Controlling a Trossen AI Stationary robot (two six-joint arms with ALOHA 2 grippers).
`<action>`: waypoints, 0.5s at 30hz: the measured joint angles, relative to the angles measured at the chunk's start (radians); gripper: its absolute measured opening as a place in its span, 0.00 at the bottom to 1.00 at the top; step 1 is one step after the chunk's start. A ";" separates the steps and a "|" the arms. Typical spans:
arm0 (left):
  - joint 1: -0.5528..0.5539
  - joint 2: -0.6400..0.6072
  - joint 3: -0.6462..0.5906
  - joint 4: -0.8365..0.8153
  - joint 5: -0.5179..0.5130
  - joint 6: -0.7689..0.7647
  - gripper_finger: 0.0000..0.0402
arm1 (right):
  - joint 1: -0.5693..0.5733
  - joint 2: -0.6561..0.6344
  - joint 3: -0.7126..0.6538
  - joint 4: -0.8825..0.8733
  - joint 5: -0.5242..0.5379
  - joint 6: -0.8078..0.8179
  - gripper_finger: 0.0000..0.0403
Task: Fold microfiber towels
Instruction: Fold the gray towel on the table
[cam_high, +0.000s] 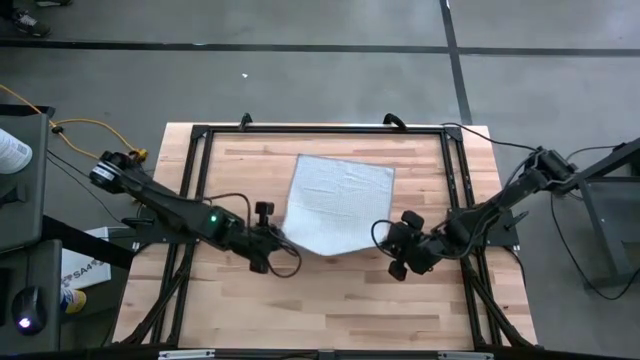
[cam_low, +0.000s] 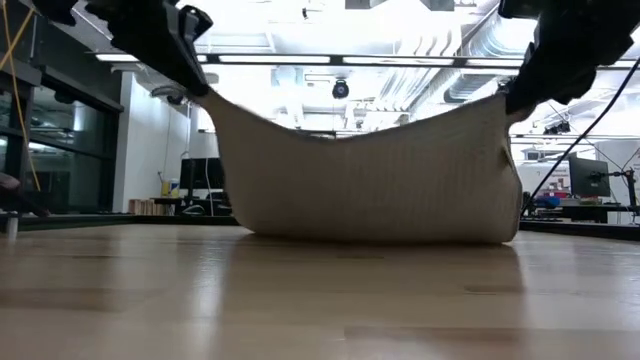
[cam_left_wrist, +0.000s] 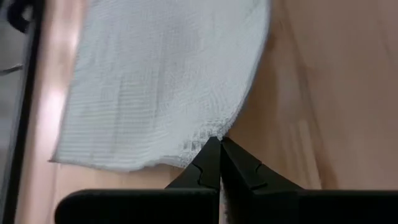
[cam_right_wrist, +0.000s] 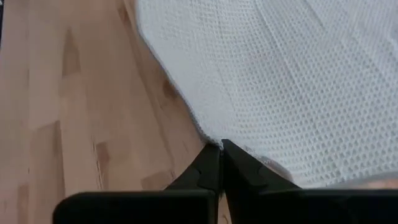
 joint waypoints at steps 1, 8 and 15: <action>-0.009 0.008 -0.001 0.005 0.006 -0.003 0.00 | 0.002 0.005 0.000 -0.007 -0.011 0.013 0.01; -0.012 0.084 0.000 0.047 0.059 -0.025 0.00 | 0.023 0.035 0.000 -0.024 -0.042 0.065 0.01; -0.012 0.112 0.000 0.050 0.116 -0.044 0.01 | 0.044 0.039 0.000 -0.018 -0.059 0.066 0.01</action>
